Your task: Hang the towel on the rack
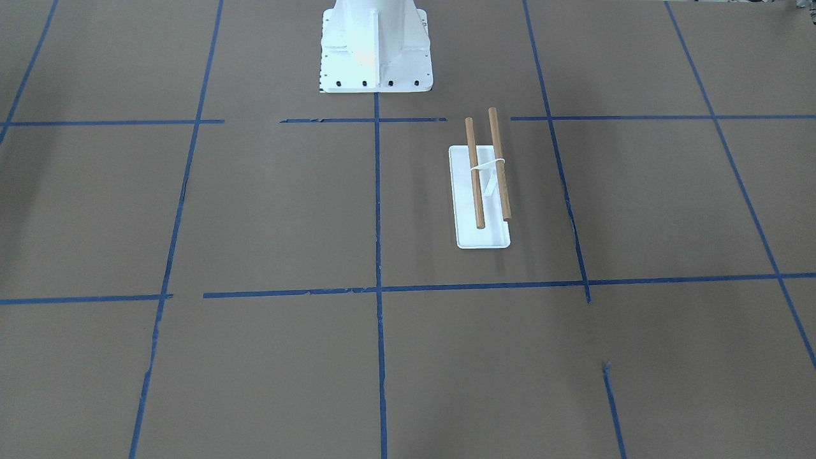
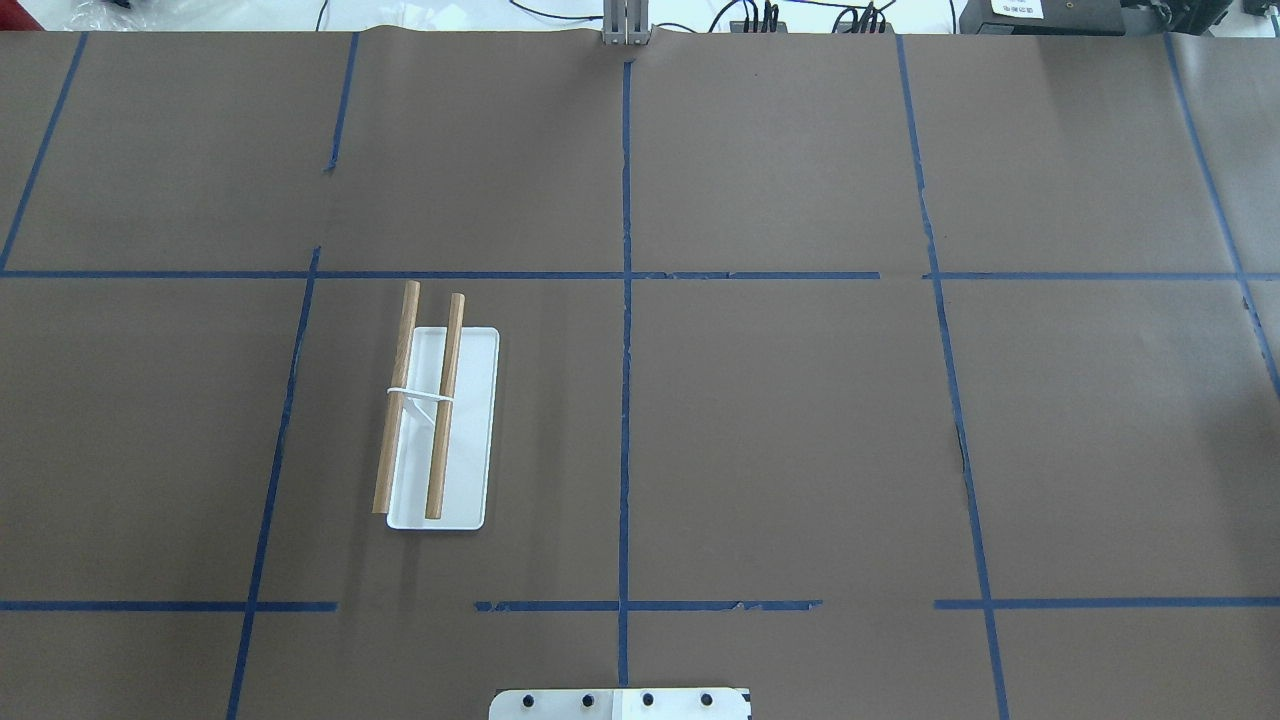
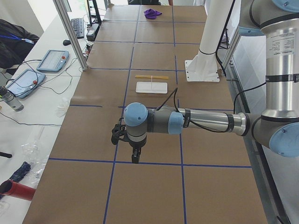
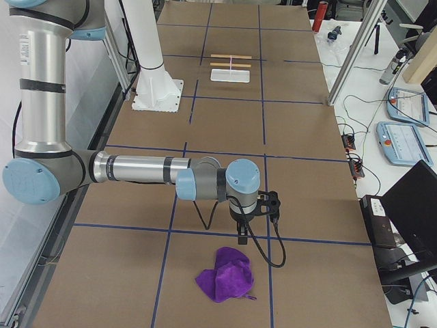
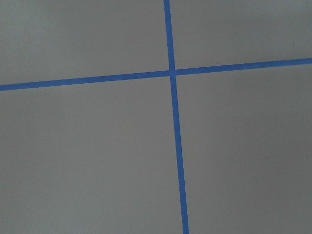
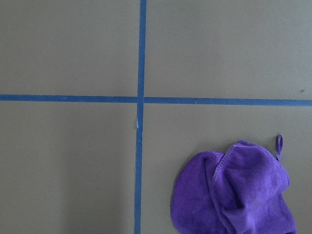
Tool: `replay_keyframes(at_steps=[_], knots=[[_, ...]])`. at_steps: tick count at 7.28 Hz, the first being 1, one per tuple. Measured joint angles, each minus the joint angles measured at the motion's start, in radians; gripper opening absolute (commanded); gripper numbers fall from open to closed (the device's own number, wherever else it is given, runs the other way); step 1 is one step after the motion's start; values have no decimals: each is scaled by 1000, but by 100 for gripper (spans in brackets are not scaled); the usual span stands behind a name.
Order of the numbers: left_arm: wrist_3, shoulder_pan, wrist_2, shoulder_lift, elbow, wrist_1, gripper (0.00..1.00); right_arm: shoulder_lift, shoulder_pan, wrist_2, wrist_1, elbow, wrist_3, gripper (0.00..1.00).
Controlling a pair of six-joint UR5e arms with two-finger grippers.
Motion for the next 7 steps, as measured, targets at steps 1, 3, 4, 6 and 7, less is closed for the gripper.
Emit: replay_keyframes(at_steps=[1, 3, 4, 6, 7], knots=[[0, 0, 0, -1, -5, 0, 100, 0, 0, 0, 0, 1, 0, 100], [-1, 2, -1, -4, -19, 1, 100, -8, 0, -1, 47, 9, -8, 100], [-5, 5, -1, -13, -22, -3, 100, -36, 0, -4, 141, 8, -25, 100], [-8, 8, -3, -83, -8, -42, 100, -109, 0, 2, 319, -22, -59, 100], [-9, 10, -4, -115, 17, -107, 100, -129, -1, 3, 360, -44, -97, 100]])
